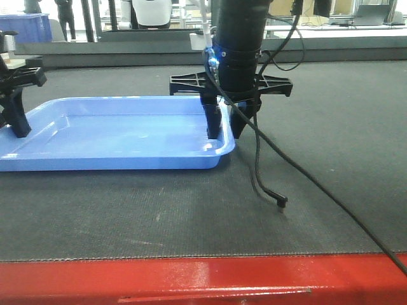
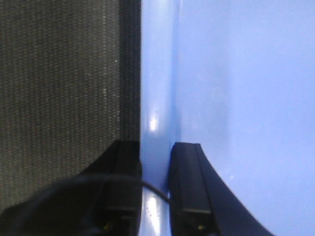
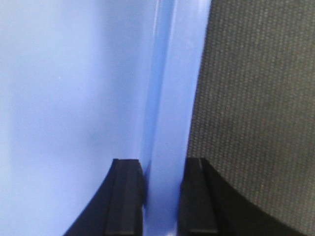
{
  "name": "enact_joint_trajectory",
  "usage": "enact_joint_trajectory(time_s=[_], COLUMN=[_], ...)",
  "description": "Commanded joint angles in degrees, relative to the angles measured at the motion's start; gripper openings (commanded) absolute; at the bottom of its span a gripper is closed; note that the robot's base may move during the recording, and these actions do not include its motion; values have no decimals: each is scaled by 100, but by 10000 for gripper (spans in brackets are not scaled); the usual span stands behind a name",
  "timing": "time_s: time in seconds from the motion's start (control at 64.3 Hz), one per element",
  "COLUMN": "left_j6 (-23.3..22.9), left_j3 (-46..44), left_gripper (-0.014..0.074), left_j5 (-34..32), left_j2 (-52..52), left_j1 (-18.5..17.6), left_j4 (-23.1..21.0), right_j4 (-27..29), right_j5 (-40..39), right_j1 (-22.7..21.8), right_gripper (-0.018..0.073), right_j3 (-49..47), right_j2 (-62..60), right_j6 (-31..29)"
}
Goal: Grab blue tray and place on right shelf
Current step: 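Lift the gripped tray up off the table with both grippers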
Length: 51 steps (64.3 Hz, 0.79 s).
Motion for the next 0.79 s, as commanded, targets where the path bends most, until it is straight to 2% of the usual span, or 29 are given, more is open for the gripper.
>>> enact_joint_trajectory(time_s=[0.0, 0.28, 0.389, 0.653, 0.778], left_j6=[23, 13, -168, -782, -1039], left_j3=[-323, -647, -647, -647, -647], left_gripper=[-41, -41, -41, -41, -41], left_j5=[294, 652, 856, 1558, 1741], left_j2=[-357, -1230, -1658, -2314, -2584], left_j1=[-39, -94, -233, -1008, -1313], left_j4=[-121, -109, -59, 501, 545], right_j4=[-105, -445, -681, -849, -851], right_j5=[161, 397, 668, 1253, 1273], right_j1=[-26, -26, -26, -26, -26], right_gripper=[57, 57, 57, 57, 57], right_j3=[-135, -135, -123, -12, 325], right_j2=[-465, -1368, -1798, -2730, -3275], right_j6=[-84, -100, -137, -514, -575])
